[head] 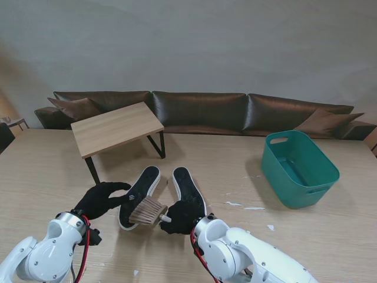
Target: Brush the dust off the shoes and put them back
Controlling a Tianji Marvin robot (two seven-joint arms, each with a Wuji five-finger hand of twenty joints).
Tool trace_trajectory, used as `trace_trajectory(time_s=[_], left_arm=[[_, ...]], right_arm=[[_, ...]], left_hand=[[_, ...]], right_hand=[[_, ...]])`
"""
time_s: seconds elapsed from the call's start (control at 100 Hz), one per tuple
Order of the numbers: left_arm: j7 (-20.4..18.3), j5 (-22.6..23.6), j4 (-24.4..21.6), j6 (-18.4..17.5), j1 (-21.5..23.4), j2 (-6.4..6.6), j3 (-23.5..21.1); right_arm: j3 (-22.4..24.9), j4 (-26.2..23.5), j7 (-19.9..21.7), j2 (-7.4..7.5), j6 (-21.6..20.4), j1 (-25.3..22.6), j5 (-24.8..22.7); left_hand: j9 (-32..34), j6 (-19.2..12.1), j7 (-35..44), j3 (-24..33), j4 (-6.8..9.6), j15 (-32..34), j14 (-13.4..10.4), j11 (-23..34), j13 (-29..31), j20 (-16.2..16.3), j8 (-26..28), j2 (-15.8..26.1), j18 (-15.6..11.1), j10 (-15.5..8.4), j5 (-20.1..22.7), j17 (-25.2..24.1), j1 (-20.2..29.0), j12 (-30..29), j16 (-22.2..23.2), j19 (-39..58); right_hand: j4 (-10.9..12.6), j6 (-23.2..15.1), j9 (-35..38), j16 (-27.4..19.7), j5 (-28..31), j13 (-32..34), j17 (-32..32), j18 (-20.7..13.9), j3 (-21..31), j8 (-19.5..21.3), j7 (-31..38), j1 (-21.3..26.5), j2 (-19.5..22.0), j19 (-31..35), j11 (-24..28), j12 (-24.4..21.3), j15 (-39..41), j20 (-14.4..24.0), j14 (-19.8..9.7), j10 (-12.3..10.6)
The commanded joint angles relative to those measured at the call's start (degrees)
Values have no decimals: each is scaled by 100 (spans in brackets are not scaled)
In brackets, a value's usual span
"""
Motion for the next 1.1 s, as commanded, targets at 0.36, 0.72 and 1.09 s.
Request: trace_trajectory(time_s=[0.36, 0.72, 1.09], left_arm=[[-116, 3, -35, 2, 9, -11, 7], [-154, -13, -25, 59, -33, -5, 53], [-187, -43, -5, 123, -73, -2, 93]], right_arm=[[1127, -809, 338, 120, 352, -332, -222], [2285, -1273, 880, 239, 761, -447, -653], [3639, -1543, 1756, 396, 786, -709, -1379]], left_hand=[[-79, 24, 3, -106, 180, -101, -78, -11, -215, -6, 33, 276, -149, -9, 86, -61, 153, -12, 15, -133], [-82, 22, 3, -104, 180, -99, -83, -12, -214, -5, 32, 275, -149, -14, 84, -65, 154, -12, 17, -133], [-83, 31, 1, -106, 180, -100, -77, -12, -217, -6, 32, 275, -156, -14, 78, -67, 153, -12, 17, -134]], right_hand=[[195, 429, 316, 36, 549, -15, 2730, 155, 561, -97, 43, 329, 76, 347, 7, -45, 319, -24, -580, 180], [195, 447, 315, 38, 555, -16, 2730, 176, 558, -97, 34, 350, 59, 349, 6, -46, 325, -18, -565, 197], [196, 451, 315, 37, 557, -15, 2731, 180, 548, -95, 24, 351, 59, 350, 3, -45, 324, -16, -570, 193]])
